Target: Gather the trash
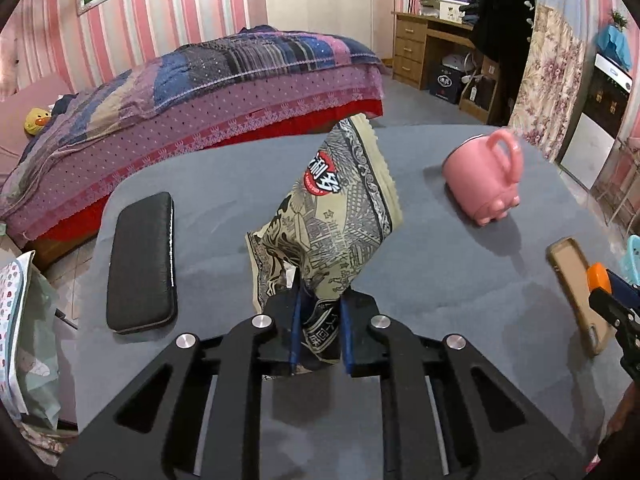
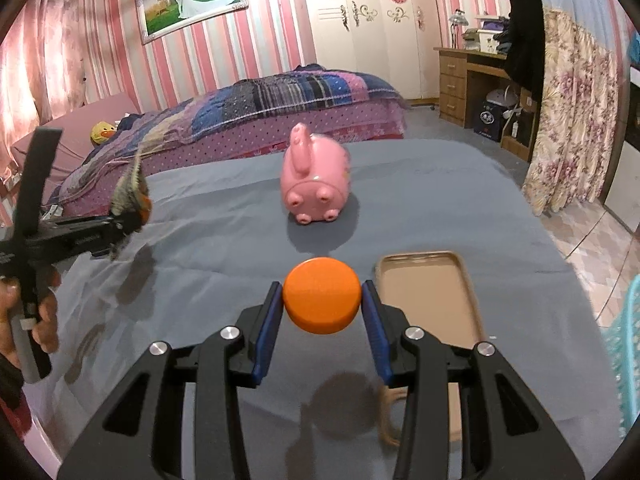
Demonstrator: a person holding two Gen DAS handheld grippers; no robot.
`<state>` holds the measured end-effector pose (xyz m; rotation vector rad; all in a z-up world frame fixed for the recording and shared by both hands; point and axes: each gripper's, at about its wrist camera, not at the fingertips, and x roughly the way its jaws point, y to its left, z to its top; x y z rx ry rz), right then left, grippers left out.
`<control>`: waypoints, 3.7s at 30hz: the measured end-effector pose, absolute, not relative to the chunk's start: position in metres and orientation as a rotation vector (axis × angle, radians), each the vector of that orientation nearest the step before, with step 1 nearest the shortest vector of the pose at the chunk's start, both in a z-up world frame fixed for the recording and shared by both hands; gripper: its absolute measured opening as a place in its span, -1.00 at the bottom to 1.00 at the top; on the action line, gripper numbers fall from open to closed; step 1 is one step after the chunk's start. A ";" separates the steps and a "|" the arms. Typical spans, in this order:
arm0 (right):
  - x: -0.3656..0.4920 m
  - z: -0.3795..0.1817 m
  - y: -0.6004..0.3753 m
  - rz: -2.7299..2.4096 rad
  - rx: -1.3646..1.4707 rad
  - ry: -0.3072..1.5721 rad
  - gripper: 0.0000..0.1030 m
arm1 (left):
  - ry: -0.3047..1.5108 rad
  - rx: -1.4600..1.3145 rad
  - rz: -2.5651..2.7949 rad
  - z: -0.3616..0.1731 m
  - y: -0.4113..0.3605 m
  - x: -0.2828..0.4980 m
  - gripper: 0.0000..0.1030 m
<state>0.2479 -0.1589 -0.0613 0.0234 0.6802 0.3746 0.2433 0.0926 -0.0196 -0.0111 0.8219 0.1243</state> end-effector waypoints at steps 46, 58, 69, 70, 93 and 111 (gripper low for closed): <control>0.169 -0.038 -0.559 -0.366 0.226 0.603 -0.22 | 0.681 0.203 -0.583 -0.012 -0.404 0.209 -0.74; 0.164 -0.050 -0.590 -0.400 0.302 0.602 -0.22 | 0.796 0.212 -0.603 -0.056 -0.443 0.239 0.06; 0.169 -0.050 -0.582 -0.401 0.299 0.611 -0.22 | 0.781 0.179 -0.552 -0.051 -0.415 0.241 0.61; 0.170 -0.051 -0.580 -0.398 0.293 0.614 -0.22 | 0.774 0.177 -0.539 -0.049 -0.408 0.242 0.63; 0.208 -0.054 -0.513 -0.325 0.204 0.621 0.76 | 0.660 0.131 -0.279 -0.019 -0.275 0.219 0.89; 0.172 -0.019 -0.409 -0.208 0.103 0.539 0.91 | 0.606 0.064 -0.193 0.011 -0.152 0.140 0.90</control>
